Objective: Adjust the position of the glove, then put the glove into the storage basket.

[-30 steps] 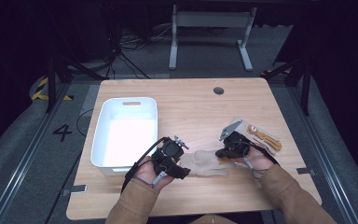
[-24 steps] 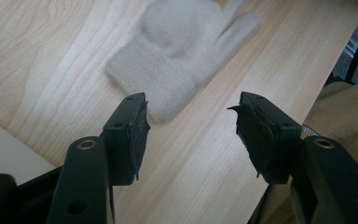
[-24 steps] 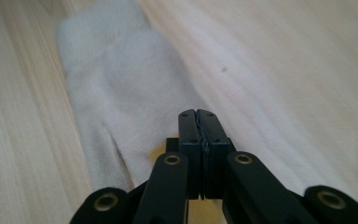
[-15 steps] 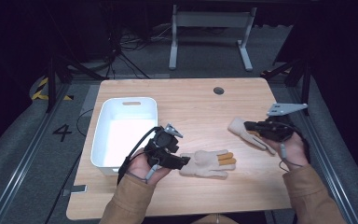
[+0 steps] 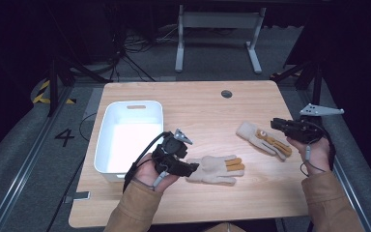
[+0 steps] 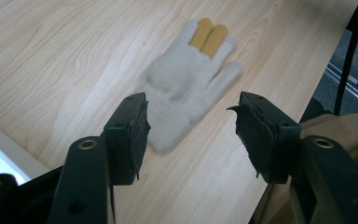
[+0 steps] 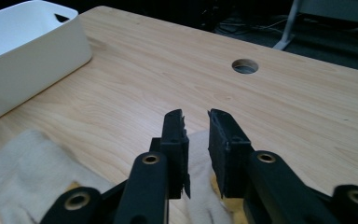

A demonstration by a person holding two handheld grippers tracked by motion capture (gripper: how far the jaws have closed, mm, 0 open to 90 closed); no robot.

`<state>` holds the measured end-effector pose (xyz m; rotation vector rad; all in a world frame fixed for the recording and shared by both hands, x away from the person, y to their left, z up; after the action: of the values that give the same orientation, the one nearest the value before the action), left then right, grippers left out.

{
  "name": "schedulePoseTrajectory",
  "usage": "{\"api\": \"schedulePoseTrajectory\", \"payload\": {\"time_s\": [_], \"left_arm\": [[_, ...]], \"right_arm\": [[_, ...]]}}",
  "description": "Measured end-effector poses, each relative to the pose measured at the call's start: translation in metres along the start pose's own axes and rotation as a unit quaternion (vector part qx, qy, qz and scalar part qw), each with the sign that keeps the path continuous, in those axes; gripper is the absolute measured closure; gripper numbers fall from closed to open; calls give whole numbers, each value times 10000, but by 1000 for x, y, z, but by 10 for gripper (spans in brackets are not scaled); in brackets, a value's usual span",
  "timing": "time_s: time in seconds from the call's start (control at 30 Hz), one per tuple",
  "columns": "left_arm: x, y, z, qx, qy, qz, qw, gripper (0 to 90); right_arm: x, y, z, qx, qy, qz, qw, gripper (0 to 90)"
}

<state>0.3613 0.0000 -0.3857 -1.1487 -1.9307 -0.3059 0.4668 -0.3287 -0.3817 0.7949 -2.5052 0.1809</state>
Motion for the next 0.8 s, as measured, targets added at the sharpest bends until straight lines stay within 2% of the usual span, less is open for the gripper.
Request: {"api": "schedulePoseTrajectory", "payload": {"time_s": [0.03,0.07,0.1,0.13,0.17,0.2,0.23,0.3,0.33,0.47,0.5,0.57,0.63,0.7,0.73,0.8], "left_arm": [[0,0,0,0,0,0,10000,441],[-2,1,-1,-14,-2,-2,10000,441],[-2,1,-1,-14,-2,-2,10000,441],[-3,1,-2,-26,13,10,10000,440],[-3,1,-2,-26,13,10,10000,440],[-3,1,-2,-30,13,8,10000,439],[-3,0,-3,-43,4,18,10000,439],[-4,-1,-4,-76,6,29,10000,437],[-4,-1,-5,-91,-13,35,10000,437],[-7,-2,-5,-119,-33,48,9999,432],[-7,-2,-5,-121,-24,54,9999,430],[-9,-2,-5,-113,-19,37,9999,430],[-9,-1,-5,-123,-36,39,9999,429],[-9,-1,-4,-112,-30,35,9999,429],[-10,0,-4,-95,-42,31,9999,428],[-10,1,-3,-95,-21,29,9999,427]], "right_arm": [[0,0,0,0,0,0,10000,751],[2,-4,0,-40,-113,80,9999,690],[2,-4,0,-40,-113,80,9999,690],[4,-9,2,-127,-218,82,9996,608],[4,-9,2,-127,-218,82,9996,608],[3,-14,5,-197,-246,99,9995,512],[3,-14,5,-197,-246,99,9995,512],[4,-22,9,-279,-306,154,9990,435],[4,-22,9,-279,-306,154,9990,435],[6,-31,12,-368,-451,153,9982,342],[7,-36,14,-480,-521,235,9972,299],[6,-39,17,-452,-515,314,9972,280],[4,-45,20,-458,-475,567,9962,223],[3,-46,21,-515,-457,588,9959,214],[0,-50,24,-593,-404,663,9952,160],[-4,-51,27,-638,-308,688,9951,142]]}}
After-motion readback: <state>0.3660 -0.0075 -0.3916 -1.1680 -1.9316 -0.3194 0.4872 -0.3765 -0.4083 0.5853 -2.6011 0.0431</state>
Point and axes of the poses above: each handheld gripper's, and its own axes: x roughly backward along the jaws, z roughly out of its underside, y roughly to its left, the point moved 8 cm from there along -x, roughly forward along the jaws, and after that the axes turned 3 degrees about z, right-handed, at the moved point
